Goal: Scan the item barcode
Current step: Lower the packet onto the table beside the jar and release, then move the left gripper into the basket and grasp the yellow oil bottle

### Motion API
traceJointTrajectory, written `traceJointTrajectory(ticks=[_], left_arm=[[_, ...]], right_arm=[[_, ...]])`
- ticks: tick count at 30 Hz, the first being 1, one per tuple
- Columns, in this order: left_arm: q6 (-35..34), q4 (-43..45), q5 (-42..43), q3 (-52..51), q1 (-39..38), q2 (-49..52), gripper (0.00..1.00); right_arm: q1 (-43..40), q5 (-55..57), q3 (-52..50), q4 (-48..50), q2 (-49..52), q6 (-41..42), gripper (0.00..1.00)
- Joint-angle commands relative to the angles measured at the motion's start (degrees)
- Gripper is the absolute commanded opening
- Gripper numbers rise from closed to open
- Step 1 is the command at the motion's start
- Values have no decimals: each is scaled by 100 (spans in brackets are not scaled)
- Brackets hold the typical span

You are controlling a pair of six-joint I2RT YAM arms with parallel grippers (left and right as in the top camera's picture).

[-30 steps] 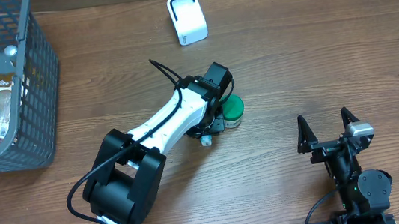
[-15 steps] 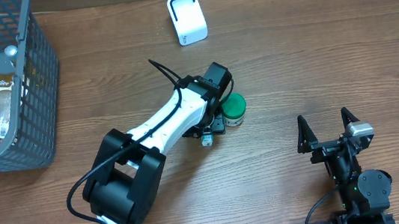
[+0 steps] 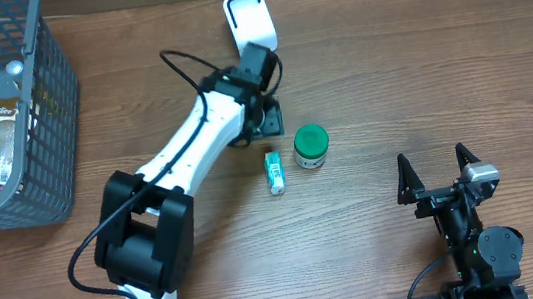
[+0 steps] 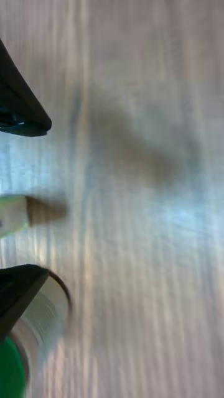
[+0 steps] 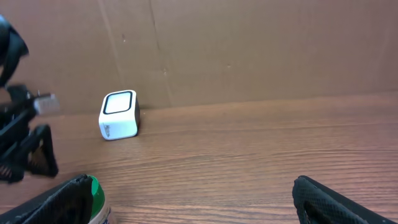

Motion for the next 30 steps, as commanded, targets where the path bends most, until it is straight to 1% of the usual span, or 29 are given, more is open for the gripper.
traceJointTrajectory(ticks=[1,3,4,6,8,11,12,14,17,21,25,26,30], left_arm=[[466,-26,0,535,140,-20,63],[732,-232,-129,949,269,-22,59],[828,-400,-291,1202,345,-44,58],[927,-833,-645,1818,520,-92,59],[1231,-1241,-831,2533,728,-129,62],[1864,-1685,-896,3716,1113,-146,68],[2026,-1781,-898,4072,1250,-146,75],[2291,-1917,-898,4791,1578,-146,82],[2376,-1974,-896,5600,2142,-146,87],[2371,-1934,-876,6078,2938,-146,87],[2374,-1939,-866,6083,3654,-109,87],[2371,-1950,-811,6041,3882,-77,87],[2371,-1963,-505,6022,4395,83,87]], right_arm=[[26,-35,-61,22,-63,0,100],[26,-35,-61,22,-63,0,100],[26,-35,-61,22,-63,0,100],[26,-35,-61,22,-63,0,100],[26,-35,-61,22,-63,0,100],[26,-35,-61,22,-63,0,100],[26,-35,-61,22,-63,0,100],[26,-35,-61,22,-63,0,100],[26,-35,-61,22,-63,0,100],[26,-35,-61,22,-63,0,100],[26,-35,-61,22,-63,0,100],[26,-35,-61,22,-63,0,100],[26,-35,-61,22,-63,0,100]])
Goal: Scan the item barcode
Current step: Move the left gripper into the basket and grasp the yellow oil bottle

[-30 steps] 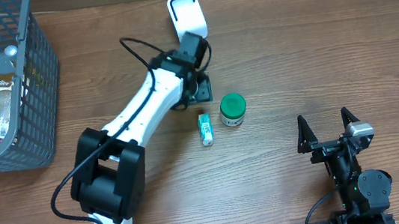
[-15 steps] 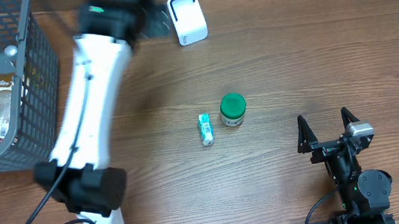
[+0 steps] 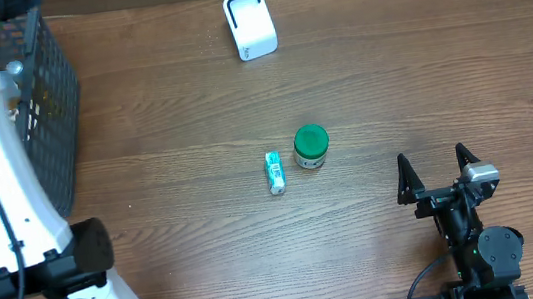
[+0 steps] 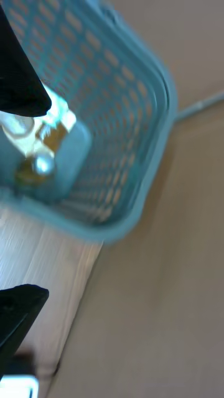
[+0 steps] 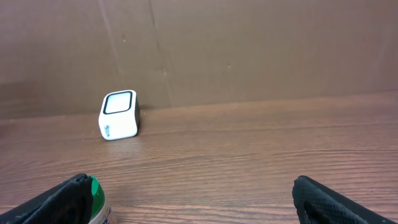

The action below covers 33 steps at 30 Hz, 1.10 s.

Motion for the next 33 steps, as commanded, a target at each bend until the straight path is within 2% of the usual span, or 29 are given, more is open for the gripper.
traceJointTrajectory(ticks=[1,9,15,27,33], left_arm=[[129,-7,367,11,409,197,87],[177,-164,879,11,1080,737,85],[798,-284,1572,11,1351,1311,84],[1670,-472,2175,11,1388,2391,82],[1696,-531,2166,11,1388,2712,81]], right_arm=[[26,-35,-61,20,-63,0,100],[26,-35,-61,20,-63,0,100],[26,-35,-61,20,-63,0,100],[26,-35,-61,20,-63,0,100],[26,-35,-61,20,-63,0,100]])
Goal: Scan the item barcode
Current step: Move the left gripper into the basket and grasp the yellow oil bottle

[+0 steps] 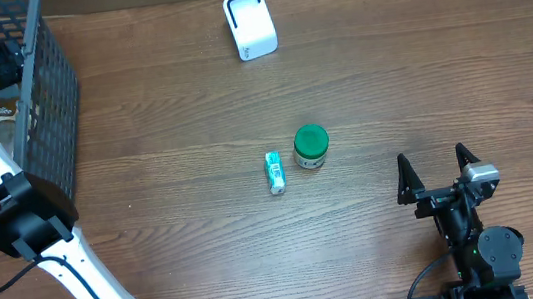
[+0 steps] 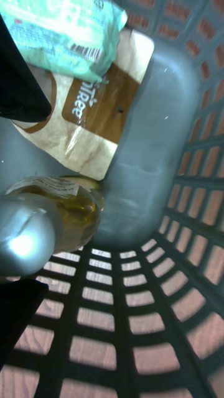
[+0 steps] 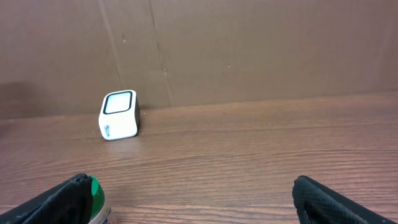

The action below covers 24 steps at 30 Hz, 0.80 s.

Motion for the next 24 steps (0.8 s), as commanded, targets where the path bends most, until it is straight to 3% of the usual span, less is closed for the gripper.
traceJointTrajectory(ticks=[1,7,15,19,24], left_arm=[[216,-37,164,13,4,201,80],[214,-57,127,11,4,374,64],[210,-92,-208,11,2,380,57],[195,-136,-210,11,-2,382,37],[33,-162,-212,22,-2,334,34]], right_arm=[[26,-35,-61,17,-63,2,100],[26,-35,-61,17,-63,2,100],[26,-35,-61,17,-63,2,100],[26,-35,-61,17,-63,2,100],[26,-35,-61,17,-63,2,100]])
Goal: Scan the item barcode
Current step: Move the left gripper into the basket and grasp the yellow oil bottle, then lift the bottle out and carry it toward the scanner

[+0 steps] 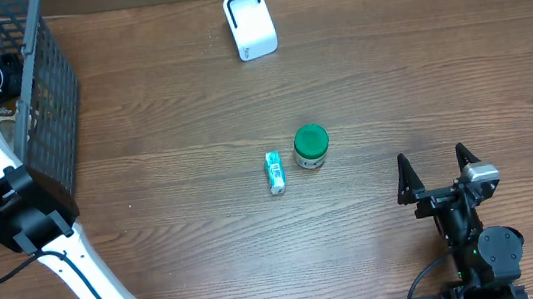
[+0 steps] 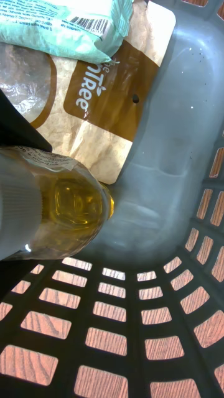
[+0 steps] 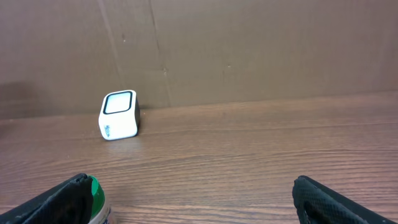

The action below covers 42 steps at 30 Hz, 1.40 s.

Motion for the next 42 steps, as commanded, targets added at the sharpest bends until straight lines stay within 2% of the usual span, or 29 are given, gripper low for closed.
traceJointTrajectory(ticks=[1,7,17,26,34,42], left_arm=[[-133,-37,-63,42,-2,-31,35],[-442,-70,-195,243,9,-660,34],[-1294,-11,-470,258,9,-2350,32],[-1998,-44,-396,256,-153,-3713,31],[-2059,-354,-404,256,-994,-4374,32],[-2059,-1182,-455,232,-2260,-4232,33]], right_arm=[[26,-35,-61,20,-63,-2,100],[26,-35,-61,20,-63,-2,100],[26,-35,-61,20,-63,-2,100],[26,-35,-61,20,-63,-2,100],[26,-35,-61,20,-63,-2,100],[26,-35,-61,20,-63,-2,100]])
